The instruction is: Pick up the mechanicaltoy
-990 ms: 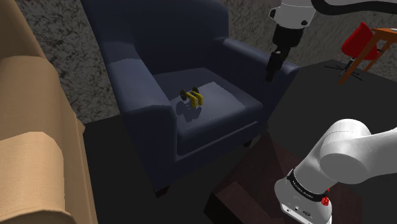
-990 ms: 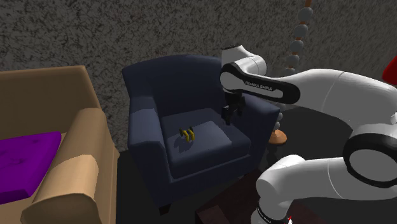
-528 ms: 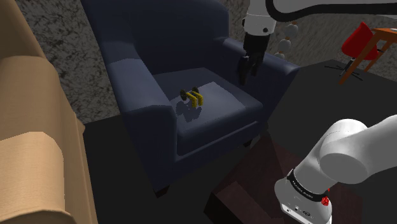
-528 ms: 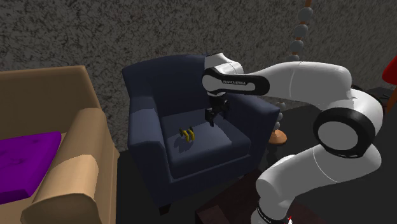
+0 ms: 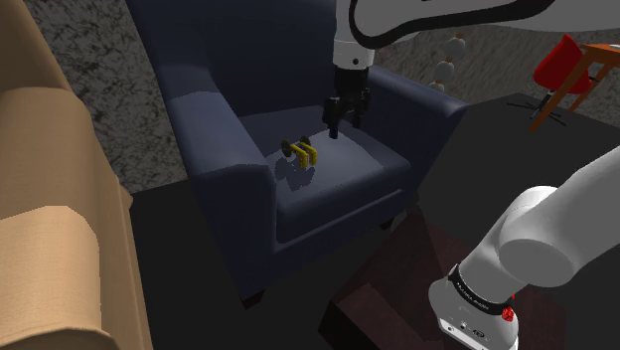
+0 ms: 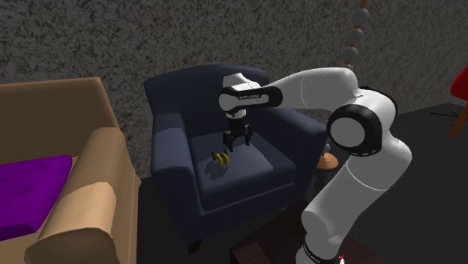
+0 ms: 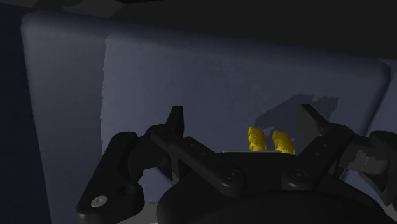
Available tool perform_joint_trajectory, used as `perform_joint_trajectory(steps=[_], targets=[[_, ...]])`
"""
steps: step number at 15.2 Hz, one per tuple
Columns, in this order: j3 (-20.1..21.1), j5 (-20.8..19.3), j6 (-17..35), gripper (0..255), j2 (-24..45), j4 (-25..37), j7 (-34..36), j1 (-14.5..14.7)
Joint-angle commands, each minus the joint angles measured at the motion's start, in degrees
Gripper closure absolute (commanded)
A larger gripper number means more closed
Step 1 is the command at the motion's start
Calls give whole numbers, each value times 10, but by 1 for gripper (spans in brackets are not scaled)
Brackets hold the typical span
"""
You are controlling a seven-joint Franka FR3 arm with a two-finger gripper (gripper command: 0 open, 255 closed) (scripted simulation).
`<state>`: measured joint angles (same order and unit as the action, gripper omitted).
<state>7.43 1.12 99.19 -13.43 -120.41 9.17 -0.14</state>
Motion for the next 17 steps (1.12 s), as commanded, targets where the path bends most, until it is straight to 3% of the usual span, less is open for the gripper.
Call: perform_joint_trajectory(steps=[1,8,17], targets=[[4,7,10,0,44,28,19,1],[11,25,28,0,208,155,73,5],[11,24,83,0,229,122,72,7]])
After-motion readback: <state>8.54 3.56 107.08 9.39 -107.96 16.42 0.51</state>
